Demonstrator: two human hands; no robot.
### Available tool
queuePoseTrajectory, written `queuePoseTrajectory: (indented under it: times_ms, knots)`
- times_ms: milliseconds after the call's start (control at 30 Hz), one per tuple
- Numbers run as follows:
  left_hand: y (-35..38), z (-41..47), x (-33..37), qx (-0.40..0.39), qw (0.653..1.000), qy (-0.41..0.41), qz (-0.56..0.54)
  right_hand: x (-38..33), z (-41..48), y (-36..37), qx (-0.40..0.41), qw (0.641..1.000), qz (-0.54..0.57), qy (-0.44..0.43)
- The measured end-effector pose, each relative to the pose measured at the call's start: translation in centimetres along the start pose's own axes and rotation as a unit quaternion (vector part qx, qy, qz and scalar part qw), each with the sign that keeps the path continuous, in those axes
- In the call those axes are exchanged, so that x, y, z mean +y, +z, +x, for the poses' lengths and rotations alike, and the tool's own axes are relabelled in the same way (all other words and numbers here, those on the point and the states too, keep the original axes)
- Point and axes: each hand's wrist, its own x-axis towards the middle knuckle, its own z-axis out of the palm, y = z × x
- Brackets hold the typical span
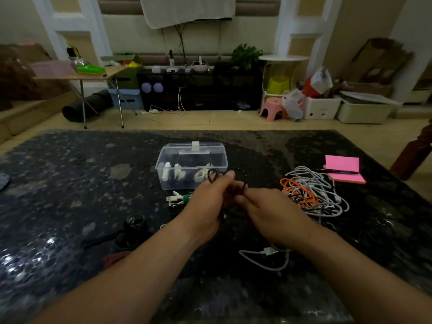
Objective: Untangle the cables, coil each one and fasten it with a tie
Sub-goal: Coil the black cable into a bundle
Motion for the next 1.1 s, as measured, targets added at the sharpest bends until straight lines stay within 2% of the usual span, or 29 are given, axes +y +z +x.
queuePoseTrajectory:
  times_ms: [67, 167, 367, 433, 567, 633, 733, 867, 933, 1033, 1100]
  knots:
    - [-0.4, 0.1, 0.6, 0.015, 0.996, -0.02, -0.081, 0.1, -0.1, -0.1, 0.001, 1.0, -0.019, 0.016]
    - [-1.6, 0.0, 1.5, -0.006, 0.986, -0.036, -0.161, 0.8, 0.3, 0.0, 0.034, 0.999, 0.004, 0.029]
    - [-2.0, -0.1, 1.2, -0.045, 0.998, -0.033, 0.001, 1.2, 1.3, -1.6, 0.154, 0.965, 0.195, 0.089]
    - [-1.6, -0.1, 0.9, -0.07, 0.996, -0.026, 0.038, 1.2, 1.5, -1.6, 0.169, 0.946, 0.255, 0.11]
    - [-1.4, -0.1, 0.8, -0.053, 0.996, -0.005, 0.068, 1.5, 1.6, -2.1, 0.2, 0.911, 0.333, 0.141]
    - [-1.4, -0.3, 1.0, -0.054, 0.995, -0.002, 0.088, 1.4, 1.1, -2.8, 0.189, 0.904, 0.357, 0.138]
    - [-0.9, -0.5, 0.6, -0.045, 0.992, 0.016, 0.119, 1.2, 0.3, -3.2, 0.15, 0.932, 0.32, 0.085]
    - [0.6, -1.0, -0.3, -0.073, 0.992, 0.022, 0.099, 0.0, -0.3, -0.9, 0.082, 0.981, 0.173, -0.014]
    - [1.3, -1.1, -0.5, -0.035, 0.995, 0.017, 0.095, -0.9, -0.9, 0.2, 0.044, 0.993, 0.092, -0.051]
    - [0.9, -1.0, 0.1, 0.023, 0.999, 0.023, 0.024, -1.0, -1.2, 0.6, -0.023, 0.998, 0.016, -0.059]
    - [-0.3, -0.6, 0.9, 0.031, 0.998, 0.012, -0.06, 0.0, -1.2, 0.2, -0.046, 0.998, -0.016, -0.036]
